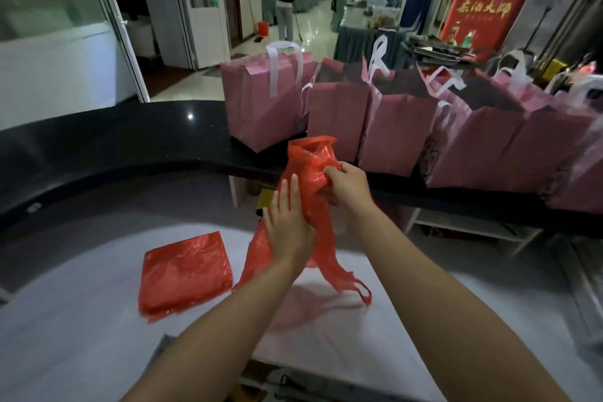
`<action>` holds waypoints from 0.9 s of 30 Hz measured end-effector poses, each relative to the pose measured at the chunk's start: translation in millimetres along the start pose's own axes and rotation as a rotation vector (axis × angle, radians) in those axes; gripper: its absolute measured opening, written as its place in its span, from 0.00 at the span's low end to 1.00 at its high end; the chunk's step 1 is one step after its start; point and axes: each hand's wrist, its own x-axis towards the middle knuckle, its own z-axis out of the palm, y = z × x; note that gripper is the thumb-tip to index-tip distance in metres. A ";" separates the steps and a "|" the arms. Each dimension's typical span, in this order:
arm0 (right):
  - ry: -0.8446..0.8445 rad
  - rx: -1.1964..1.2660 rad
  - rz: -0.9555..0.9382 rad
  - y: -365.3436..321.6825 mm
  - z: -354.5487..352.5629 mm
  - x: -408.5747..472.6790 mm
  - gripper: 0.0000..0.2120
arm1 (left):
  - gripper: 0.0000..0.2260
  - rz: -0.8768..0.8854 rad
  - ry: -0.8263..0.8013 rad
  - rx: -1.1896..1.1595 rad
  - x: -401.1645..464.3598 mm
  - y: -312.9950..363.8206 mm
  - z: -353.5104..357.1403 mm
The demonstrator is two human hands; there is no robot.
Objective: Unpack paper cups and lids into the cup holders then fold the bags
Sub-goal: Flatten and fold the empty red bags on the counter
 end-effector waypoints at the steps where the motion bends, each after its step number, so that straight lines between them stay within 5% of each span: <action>1: -0.002 0.012 -0.004 -5.1 -0.2 0.5 0.07 | 0.43 -0.012 0.009 -0.008 2.3 -2.2 -2.5; 9: -0.036 0.325 0.031 -7.9 -42.1 1.1 0.06 | 0.43 0.075 0.029 0.132 16.8 -39.9 -11.3; 17: 0.195 0.357 0.191 68.0 -121.8 -11.1 0.08 | 0.45 0.450 0.018 0.435 5.1 -69.6 1.3; 21: 0.297 0.245 0.372 144.8 -156.6 -34.5 0.08 | 0.45 0.528 -0.206 0.524 -33.5 -85.7 36.6; 27: 0.345 0.037 0.587 242.7 -187.9 -77.7 0.09 | 0.42 0.540 -0.808 0.614 -99.9 -111.1 88.1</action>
